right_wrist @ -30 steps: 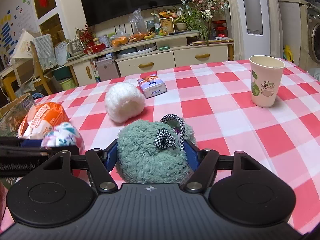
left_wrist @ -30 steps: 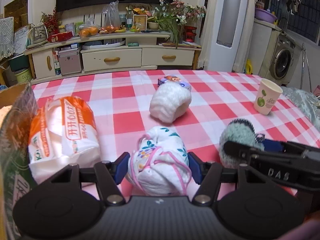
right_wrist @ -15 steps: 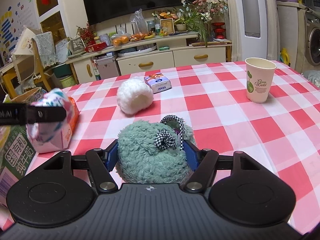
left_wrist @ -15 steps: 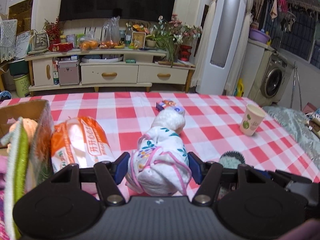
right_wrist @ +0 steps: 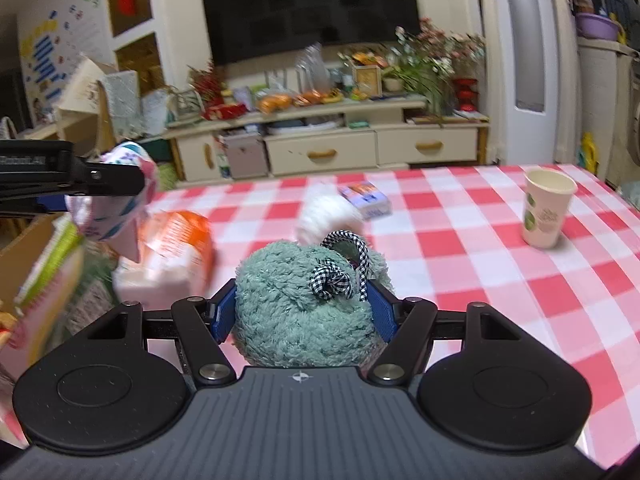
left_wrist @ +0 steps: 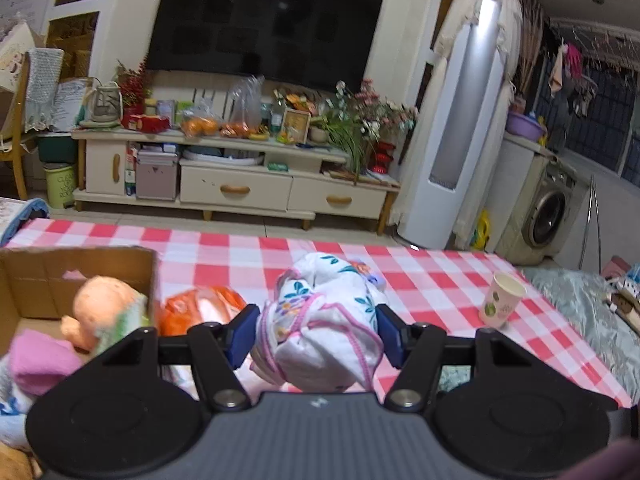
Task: Organize soft objects
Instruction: 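Carry the floral bundle and green pompom over the box with both tools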
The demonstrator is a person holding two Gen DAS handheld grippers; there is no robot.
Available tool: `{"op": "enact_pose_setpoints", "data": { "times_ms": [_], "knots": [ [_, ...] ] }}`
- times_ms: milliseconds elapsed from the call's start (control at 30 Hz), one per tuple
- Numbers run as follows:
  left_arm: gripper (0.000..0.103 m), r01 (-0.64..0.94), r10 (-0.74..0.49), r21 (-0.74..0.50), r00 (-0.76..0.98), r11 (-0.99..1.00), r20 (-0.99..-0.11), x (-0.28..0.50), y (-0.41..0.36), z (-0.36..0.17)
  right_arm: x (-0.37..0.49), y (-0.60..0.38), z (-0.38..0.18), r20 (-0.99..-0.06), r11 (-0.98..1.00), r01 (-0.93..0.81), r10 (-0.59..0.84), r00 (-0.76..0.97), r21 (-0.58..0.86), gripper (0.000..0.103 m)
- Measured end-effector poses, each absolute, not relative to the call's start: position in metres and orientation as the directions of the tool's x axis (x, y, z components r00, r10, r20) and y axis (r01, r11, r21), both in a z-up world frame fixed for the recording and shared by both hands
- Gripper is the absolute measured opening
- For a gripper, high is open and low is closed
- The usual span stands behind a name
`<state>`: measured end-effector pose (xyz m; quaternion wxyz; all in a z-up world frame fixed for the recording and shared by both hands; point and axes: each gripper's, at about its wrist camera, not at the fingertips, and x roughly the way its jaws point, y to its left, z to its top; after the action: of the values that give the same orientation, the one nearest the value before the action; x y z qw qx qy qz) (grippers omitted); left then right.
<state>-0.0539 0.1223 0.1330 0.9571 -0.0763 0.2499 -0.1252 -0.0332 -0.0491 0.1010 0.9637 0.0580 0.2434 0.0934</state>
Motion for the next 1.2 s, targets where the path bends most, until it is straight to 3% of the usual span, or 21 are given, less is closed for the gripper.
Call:
{"op": "enact_pose_setpoints", "data": {
  "times_ms": [500,867,1200],
  "knots": [
    [0.062,0.062,-0.145,-0.226,0.916,0.972,-0.375,-0.064,0.19,0.152,-0.054,0.038,0.149,-0.352,0.91,-0.385,0.415,0.839,0.155,0.083],
    [0.062,-0.111,0.019,-0.215,0.92,0.97,-0.392,-0.057,0.246,0.147,-0.066,0.089,0.166,-0.322,0.833,-0.535,0.549,0.771,0.14,0.083],
    [0.063,-0.176,0.09,-0.172,0.905,0.969,-0.416,-0.054,0.27,0.144,-0.076,0.124,0.162,-0.357,0.795,-0.597,0.592,0.723,0.11,0.083]
  ]
}}
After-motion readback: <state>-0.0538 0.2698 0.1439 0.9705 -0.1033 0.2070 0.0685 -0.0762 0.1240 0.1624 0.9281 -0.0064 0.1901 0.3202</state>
